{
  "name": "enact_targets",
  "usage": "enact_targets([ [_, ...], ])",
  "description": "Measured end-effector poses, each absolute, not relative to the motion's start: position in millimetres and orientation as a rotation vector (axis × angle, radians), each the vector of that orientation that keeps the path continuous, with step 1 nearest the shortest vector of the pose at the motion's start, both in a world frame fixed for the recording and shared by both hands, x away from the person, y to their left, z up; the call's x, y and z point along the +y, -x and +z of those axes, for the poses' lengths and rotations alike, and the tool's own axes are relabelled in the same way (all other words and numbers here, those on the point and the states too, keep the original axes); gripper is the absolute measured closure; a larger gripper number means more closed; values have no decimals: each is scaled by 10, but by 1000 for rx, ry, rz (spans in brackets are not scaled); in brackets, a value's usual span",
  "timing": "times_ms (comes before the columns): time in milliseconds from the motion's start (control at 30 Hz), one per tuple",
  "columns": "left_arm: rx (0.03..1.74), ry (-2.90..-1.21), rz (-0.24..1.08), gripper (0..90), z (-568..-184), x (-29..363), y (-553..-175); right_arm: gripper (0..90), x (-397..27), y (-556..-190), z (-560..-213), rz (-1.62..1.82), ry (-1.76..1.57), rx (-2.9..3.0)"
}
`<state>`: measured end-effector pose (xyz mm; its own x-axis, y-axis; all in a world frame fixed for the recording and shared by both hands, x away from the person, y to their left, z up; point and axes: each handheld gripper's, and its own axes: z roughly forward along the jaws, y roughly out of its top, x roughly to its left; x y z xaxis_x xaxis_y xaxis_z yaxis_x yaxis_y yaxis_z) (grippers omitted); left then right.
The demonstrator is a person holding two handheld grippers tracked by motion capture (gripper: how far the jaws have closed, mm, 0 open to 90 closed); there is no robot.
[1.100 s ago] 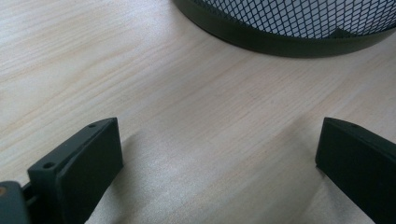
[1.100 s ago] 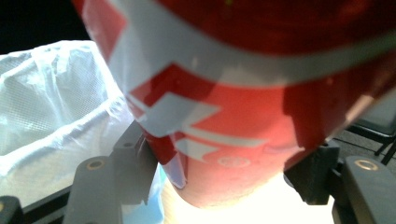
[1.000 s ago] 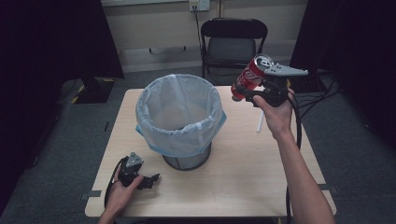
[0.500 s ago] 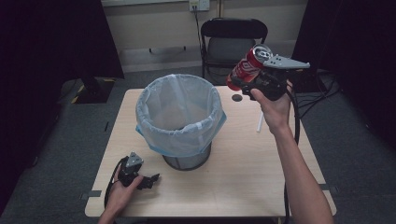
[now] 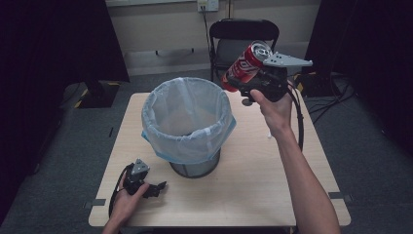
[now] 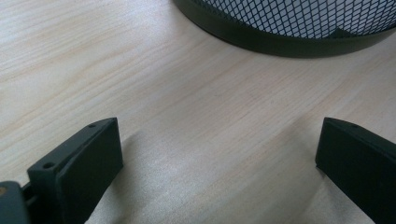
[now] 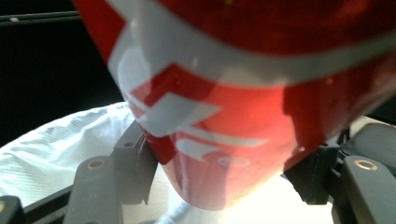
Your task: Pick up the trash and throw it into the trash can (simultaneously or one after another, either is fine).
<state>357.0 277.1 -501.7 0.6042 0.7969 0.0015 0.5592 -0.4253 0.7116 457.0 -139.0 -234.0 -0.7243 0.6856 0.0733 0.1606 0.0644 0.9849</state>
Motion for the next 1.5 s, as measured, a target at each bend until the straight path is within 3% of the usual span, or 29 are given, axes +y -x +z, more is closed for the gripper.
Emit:
enact_targets([
  [700, 1064, -2146, 446, 0, -5018, 2772, -3572, 338, -848, -4446, -2335, 1753, -680, 2119],
  [767, 1064, -2146, 446, 0, -5018, 2772, -3572, 298, -819, -4439, -2352, 1743, -670, 2134],
  [867, 1064, -2146, 446, 0, -5018, 2772, -3572, 265, -804, -4449, -2365, 1737, -675, 2133],
  [967, 1063, -2147, 445, 0, -5018, 2773, -3572, 321, -804, -4458, -2369, 1733, -688, 2123],
  [1100, 1063, -2147, 445, 0, -5018, 2772, -3572, 316, -818, -4458, -2366, 1733, -694, 2113],
  [1500, 1064, -2146, 445, 0, -5018, 2772, -3572, 254, -969, -4510, -2406, 1693, -776, 2080],
])
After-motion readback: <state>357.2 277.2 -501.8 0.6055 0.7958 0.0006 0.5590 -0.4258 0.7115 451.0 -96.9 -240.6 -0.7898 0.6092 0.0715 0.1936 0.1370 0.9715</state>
